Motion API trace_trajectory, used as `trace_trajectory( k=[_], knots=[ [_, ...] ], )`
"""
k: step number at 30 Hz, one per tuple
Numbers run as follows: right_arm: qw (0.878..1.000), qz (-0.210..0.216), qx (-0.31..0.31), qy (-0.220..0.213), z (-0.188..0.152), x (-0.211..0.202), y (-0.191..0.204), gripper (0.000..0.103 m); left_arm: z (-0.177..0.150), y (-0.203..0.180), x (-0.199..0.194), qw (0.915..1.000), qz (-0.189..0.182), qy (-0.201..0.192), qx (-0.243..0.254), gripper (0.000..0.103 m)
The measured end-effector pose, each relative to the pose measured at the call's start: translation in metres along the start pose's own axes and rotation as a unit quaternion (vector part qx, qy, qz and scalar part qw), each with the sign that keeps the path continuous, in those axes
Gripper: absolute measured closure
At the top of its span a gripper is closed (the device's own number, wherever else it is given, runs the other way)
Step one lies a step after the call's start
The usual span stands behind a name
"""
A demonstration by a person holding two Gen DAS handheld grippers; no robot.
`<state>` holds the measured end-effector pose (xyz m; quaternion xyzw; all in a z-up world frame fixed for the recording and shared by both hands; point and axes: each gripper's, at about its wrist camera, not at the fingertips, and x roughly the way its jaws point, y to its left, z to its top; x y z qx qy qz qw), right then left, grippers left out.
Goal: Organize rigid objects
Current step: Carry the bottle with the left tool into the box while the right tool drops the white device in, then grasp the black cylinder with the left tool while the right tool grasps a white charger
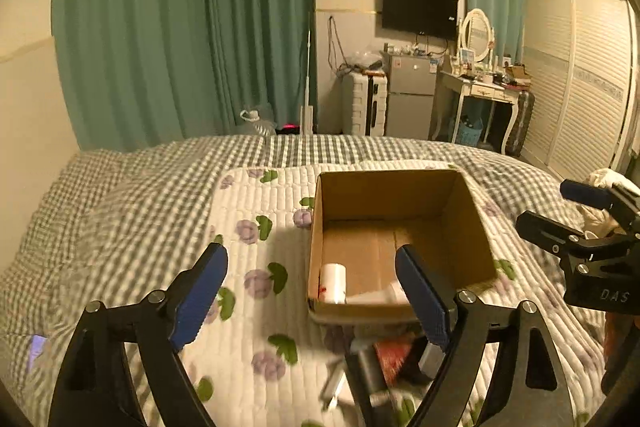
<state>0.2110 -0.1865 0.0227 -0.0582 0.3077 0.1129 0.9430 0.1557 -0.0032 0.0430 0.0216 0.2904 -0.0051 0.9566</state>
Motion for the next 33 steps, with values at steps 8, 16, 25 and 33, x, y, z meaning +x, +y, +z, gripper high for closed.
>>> trace_trajectory(
  k=[8, 16, 25, 33],
  knots=[
    [0.999, 0.002, -0.011, -0.042, -0.029, -0.096, 0.020, 0.001, -0.022, -0.011, -0.067, 0.9996, 0.023, -0.012, 0.014, 0.009],
    [0.998, -0.022, -0.035, -0.042, -0.056, -0.114, 0.027, 0.000, -0.063, -0.015, -0.060, 0.9994, 0.025, 0.022, 0.006, 0.009],
    [0.998, -0.034, -0.037, 0.026, -0.104, -0.028, 0.011, 0.000, -0.130, -0.025, 0.038, 0.9908, 0.011, 0.133, -0.022, 0.009],
    [0.991, -0.023, -0.022, 0.132, -0.144, 0.047, 0.001, 0.000, -0.174, -0.054, 0.095, 0.9796, 0.006, 0.201, -0.006, 0.010]
  ],
)
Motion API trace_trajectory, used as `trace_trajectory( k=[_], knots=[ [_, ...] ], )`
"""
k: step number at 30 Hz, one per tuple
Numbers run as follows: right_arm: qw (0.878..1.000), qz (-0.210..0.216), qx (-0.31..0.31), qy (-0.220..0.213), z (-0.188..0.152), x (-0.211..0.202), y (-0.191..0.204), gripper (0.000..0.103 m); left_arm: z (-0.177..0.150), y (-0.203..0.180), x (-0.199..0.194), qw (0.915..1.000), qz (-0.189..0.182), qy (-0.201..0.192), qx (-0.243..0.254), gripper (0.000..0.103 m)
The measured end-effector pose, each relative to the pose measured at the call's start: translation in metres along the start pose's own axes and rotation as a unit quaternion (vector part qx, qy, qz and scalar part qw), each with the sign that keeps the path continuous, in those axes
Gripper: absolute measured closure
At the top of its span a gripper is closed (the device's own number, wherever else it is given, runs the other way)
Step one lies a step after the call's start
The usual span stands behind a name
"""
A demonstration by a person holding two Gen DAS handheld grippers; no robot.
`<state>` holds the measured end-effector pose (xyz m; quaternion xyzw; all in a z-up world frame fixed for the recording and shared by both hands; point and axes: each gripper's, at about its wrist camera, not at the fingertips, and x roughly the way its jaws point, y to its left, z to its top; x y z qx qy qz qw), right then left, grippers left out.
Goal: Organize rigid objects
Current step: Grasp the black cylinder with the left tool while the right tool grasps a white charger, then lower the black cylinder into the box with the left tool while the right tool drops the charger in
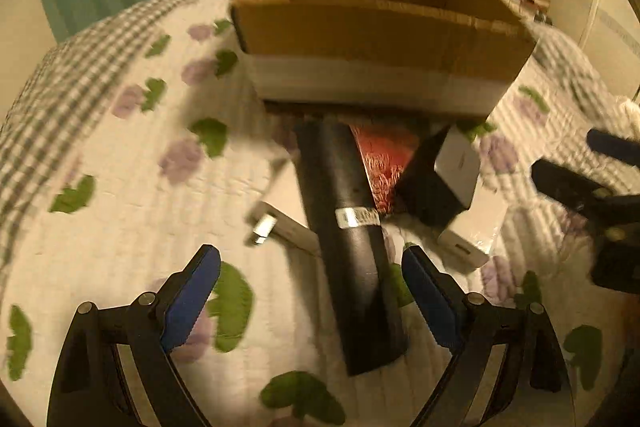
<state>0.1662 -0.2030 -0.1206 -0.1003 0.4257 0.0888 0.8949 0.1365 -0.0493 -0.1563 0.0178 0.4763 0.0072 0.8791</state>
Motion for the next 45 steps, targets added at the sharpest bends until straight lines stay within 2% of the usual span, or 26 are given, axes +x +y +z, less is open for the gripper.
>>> trace_trajectory(
  k=[2, 4, 6, 9, 15, 17, 18, 22, 27, 32, 33, 38, 45],
  knots=[
    [1.000, 0.007, 0.006, 0.001, 0.000, 0.001, -0.001, 0.000, 0.000, -0.005, 0.005, 1.0000, -0.001, 0.004, 0.002, 0.019],
    [1.000, 0.005, 0.006, -0.001, -0.001, 0.001, 0.000, 0.000, 0.000, -0.009, 0.011, 0.9999, -0.006, 0.013, 0.004, 0.041],
    [1.000, 0.001, 0.000, 0.001, -0.002, 0.002, 0.002, 0.000, 0.001, -0.011, 0.014, 0.9992, -0.030, 0.025, -0.004, 0.054],
    [1.000, -0.001, -0.007, 0.006, -0.003, 0.006, 0.007, 0.000, 0.000, -0.012, 0.008, 0.9992, -0.030, 0.026, -0.005, 0.066],
    [0.999, -0.003, -0.021, 0.023, -0.008, 0.014, 0.012, 0.001, -0.006, -0.004, -0.026, 0.9997, -0.022, -0.002, 0.013, 0.071],
    [0.999, 0.011, -0.029, 0.032, -0.010, 0.017, 0.017, 0.005, -0.005, 0.002, -0.040, 0.9996, -0.021, -0.014, 0.011, 0.075],
    [0.999, 0.018, -0.035, 0.038, -0.011, 0.019, 0.019, 0.005, -0.005, 0.006, -0.046, 0.9996, -0.022, -0.018, 0.008, 0.081],
    [0.995, 0.041, -0.056, 0.070, -0.012, 0.034, 0.031, 0.014, -0.004, 0.019, -0.049, 0.9995, -0.023, -0.020, 0.001, 0.082],
    [0.991, 0.077, -0.041, 0.101, -0.010, 0.056, 0.034, 0.020, -0.005, 0.026, -0.042, 0.9991, -0.039, -0.014, -0.004, 0.083],
    [0.989, 0.069, -0.045, 0.123, -0.009, 0.078, 0.041, 0.026, -0.005, 0.030, -0.042, 0.9984, -0.053, -0.016, -0.011, 0.084],
    [0.989, 0.066, -0.051, 0.122, -0.010, 0.078, 0.043, 0.030, -0.004, 0.031, -0.043, 0.9982, -0.056, -0.017, -0.012, 0.084],
    [0.992, 0.041, -0.071, 0.099, -0.012, 0.068, 0.056, 0.031, -0.001, 0.033, -0.049, 0.9980, -0.057, -0.024, -0.011, 0.084],
    [0.998, 0.033, -0.045, 0.033, -0.007, 0.016, 0.048, 0.031, 0.001, 0.025, -0.078, 0.9967, -0.065, -0.049, 0.003, 0.085]
  ],
)
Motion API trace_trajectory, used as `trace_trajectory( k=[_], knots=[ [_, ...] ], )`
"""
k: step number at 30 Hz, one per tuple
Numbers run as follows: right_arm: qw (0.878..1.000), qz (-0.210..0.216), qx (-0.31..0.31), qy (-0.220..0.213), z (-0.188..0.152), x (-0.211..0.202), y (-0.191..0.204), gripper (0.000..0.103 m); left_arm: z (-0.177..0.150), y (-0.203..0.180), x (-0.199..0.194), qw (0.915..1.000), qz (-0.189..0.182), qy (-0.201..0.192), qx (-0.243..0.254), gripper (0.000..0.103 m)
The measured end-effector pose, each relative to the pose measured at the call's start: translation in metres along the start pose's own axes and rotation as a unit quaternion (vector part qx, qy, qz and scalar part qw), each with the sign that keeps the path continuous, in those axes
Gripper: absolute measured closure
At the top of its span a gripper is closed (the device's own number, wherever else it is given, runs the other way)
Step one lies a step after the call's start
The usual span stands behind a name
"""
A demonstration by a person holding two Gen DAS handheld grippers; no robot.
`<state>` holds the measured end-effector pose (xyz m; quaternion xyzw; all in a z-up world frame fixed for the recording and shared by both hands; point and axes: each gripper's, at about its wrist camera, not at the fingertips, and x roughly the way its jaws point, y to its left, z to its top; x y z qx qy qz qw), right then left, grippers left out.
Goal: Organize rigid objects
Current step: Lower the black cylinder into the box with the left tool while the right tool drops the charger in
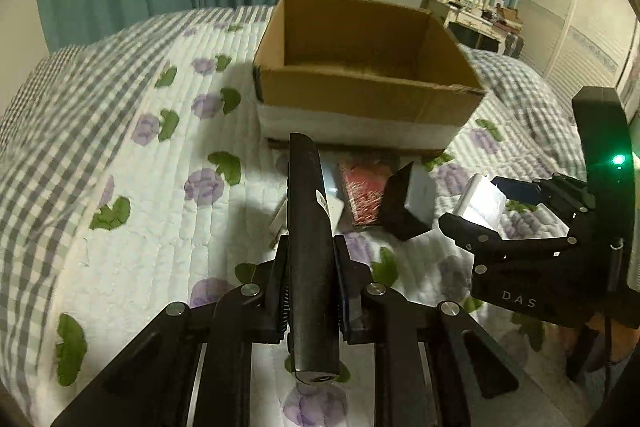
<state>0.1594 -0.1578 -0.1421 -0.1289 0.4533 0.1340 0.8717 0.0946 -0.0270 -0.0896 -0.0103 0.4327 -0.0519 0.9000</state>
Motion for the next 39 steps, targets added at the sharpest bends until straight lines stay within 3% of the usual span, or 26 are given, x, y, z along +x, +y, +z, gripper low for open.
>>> trace_trajectory(
  k=[10, 15, 20, 24, 30, 35, 39],
  knots=[
    [0.998, -0.010, -0.002, -0.067, 0.012, -0.078, -0.006, 0.031, 0.028, -0.008, -0.051, 0.9982, -0.011, -0.056, 0.017, 0.085],
    [0.993, -0.017, -0.006, -0.116, 0.044, -0.120, -0.014, 0.031, 0.067, -0.007, -0.059, 0.9963, -0.024, -0.080, 0.019, 0.085],
    [0.989, -0.013, -0.001, -0.149, 0.090, -0.137, -0.029, 0.031, 0.119, -0.006, -0.049, 0.9932, -0.013, -0.112, 0.029, 0.084],
    [0.987, -0.020, 0.004, -0.161, 0.123, -0.131, -0.045, 0.031, 0.148, -0.005, -0.027, 0.9920, 0.004, -0.120, 0.038, 0.084],
    [0.987, -0.029, 0.013, -0.157, 0.160, -0.100, -0.071, 0.031, 0.180, -0.008, 0.036, 0.9932, -0.003, -0.111, 0.035, 0.084],
    [0.990, -0.030, 0.017, -0.140, 0.170, -0.059, -0.087, 0.031, 0.184, -0.011, 0.092, 0.9960, -0.021, -0.078, 0.038, 0.084],
    [0.992, -0.023, 0.020, -0.125, 0.170, -0.029, -0.097, 0.031, 0.180, -0.018, 0.123, 0.9959, -0.011, -0.068, 0.058, 0.084]
  ],
)
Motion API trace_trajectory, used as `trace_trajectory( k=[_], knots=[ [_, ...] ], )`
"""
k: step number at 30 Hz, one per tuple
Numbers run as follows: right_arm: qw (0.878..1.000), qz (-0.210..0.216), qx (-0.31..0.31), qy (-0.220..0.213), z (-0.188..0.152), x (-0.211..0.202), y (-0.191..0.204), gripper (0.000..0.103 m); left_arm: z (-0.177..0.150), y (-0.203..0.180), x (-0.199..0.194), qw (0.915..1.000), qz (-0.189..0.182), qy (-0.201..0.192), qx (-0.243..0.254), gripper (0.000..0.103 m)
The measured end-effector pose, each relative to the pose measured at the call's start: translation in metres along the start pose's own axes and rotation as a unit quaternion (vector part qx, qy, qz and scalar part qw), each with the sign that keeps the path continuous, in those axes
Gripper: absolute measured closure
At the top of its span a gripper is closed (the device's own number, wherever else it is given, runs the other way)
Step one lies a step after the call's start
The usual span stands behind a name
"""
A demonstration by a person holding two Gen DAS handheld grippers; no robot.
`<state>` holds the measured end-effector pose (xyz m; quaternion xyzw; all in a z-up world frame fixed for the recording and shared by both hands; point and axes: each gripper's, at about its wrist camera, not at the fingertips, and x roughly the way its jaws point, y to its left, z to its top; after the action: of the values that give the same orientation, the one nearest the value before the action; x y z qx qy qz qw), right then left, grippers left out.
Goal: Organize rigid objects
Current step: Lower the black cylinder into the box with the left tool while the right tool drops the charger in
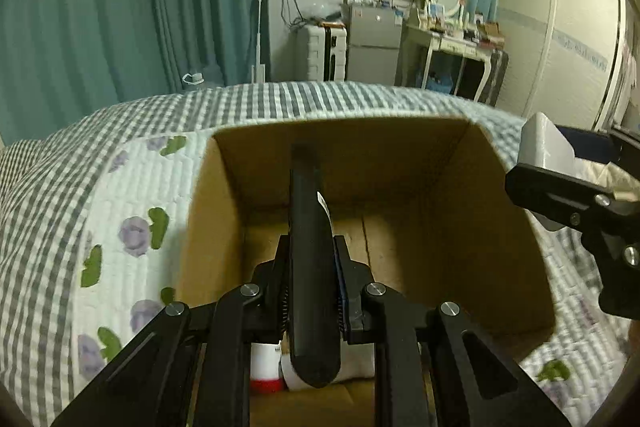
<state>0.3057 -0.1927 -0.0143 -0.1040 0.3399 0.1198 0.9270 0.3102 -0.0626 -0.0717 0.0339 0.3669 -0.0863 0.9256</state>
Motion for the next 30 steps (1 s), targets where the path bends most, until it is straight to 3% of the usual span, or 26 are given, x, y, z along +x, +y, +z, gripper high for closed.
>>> trace_trajectory(
  k=[3, 5, 6, 13, 16, 18, 19, 26, 30],
  knots=[
    [1.000, 0.006, 0.002, 0.008, -0.008, 0.016, -0.004, 0.031, -0.002, -0.004, 0.009, 1.0000, -0.004, 0.007, 0.002, 0.079],
    [1.000, 0.012, 0.001, 0.010, -0.011, 0.021, -0.005, 0.031, -0.002, -0.005, 0.009, 0.9999, -0.009, 0.011, -0.002, 0.055],
    [1.000, 0.019, 0.002, 0.008, -0.012, 0.023, -0.005, 0.031, -0.002, -0.005, 0.006, 0.9999, -0.007, 0.009, -0.004, 0.037],
    [1.000, 0.028, 0.000, 0.008, -0.006, 0.026, -0.004, 0.031, -0.004, 0.007, -0.023, 1.0000, 0.002, 0.001, -0.008, 0.034],
    [1.000, 0.020, -0.003, 0.011, -0.002, 0.028, 0.000, 0.030, -0.007, 0.015, -0.042, 0.9996, -0.018, 0.003, -0.021, 0.033],
    [1.000, 0.012, 0.006, 0.008, 0.001, 0.025, 0.000, 0.019, -0.010, 0.023, -0.057, 0.9997, -0.007, -0.002, -0.024, 0.028],
    [1.000, 0.008, 0.010, 0.002, 0.003, 0.020, 0.001, 0.014, -0.011, 0.027, -0.064, 0.9997, 0.000, -0.005, -0.026, 0.026],
    [0.999, -0.008, 0.012, -0.033, 0.000, -0.054, 0.009, 0.011, -0.029, 0.048, -0.123, 0.9987, 0.020, -0.014, -0.044, 0.023],
    [0.999, -0.020, 0.011, -0.034, -0.016, -0.098, 0.018, 0.010, -0.053, 0.052, -0.158, 0.9980, 0.034, -0.021, -0.050, 0.016]
  ],
)
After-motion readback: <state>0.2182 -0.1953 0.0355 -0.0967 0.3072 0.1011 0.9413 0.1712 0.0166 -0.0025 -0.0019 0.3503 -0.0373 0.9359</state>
